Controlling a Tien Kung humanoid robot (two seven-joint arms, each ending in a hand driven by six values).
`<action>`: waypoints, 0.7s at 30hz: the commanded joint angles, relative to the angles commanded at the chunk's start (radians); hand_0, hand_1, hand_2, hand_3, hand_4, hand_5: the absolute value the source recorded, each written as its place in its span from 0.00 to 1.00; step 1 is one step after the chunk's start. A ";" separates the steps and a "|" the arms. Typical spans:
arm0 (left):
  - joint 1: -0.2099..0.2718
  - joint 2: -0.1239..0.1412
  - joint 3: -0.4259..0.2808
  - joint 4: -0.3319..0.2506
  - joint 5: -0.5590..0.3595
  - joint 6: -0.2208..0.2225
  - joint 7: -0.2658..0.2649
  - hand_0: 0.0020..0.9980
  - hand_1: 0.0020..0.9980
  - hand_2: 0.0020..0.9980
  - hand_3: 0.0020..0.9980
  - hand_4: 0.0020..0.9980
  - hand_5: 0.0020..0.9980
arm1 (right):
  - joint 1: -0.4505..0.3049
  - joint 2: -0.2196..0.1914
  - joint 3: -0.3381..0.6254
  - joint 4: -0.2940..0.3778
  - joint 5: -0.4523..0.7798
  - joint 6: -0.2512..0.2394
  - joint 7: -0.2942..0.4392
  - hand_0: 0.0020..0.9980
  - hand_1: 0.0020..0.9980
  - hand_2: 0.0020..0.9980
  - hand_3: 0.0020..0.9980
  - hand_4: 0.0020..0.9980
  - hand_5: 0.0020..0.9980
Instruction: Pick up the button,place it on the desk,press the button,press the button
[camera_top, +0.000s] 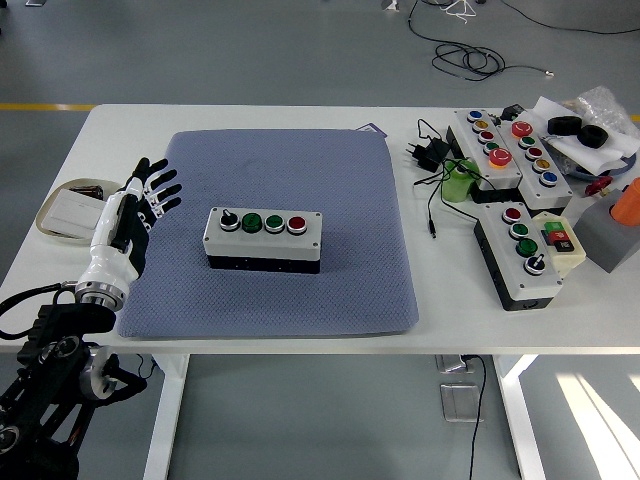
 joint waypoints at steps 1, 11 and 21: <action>0.004 0.000 -0.002 -0.001 0.001 0.001 -0.001 0.73 0.75 0.81 0.79 0.66 0.94 | 0.000 0.000 0.000 0.000 0.000 0.000 0.000 0.79 0.80 0.82 0.75 0.41 0.48; 0.012 0.002 -0.008 -0.009 0.016 0.005 -0.002 0.73 0.75 0.81 0.79 0.66 0.94 | 0.004 -0.001 -0.002 0.000 0.005 0.000 0.003 0.79 0.80 0.82 0.75 0.41 0.48; 0.020 -0.001 -0.002 0.000 0.032 -0.004 0.008 0.73 0.76 0.81 0.79 0.66 0.94 | -0.004 -0.001 0.000 0.000 -0.001 -0.001 0.000 0.79 0.80 0.82 0.75 0.41 0.48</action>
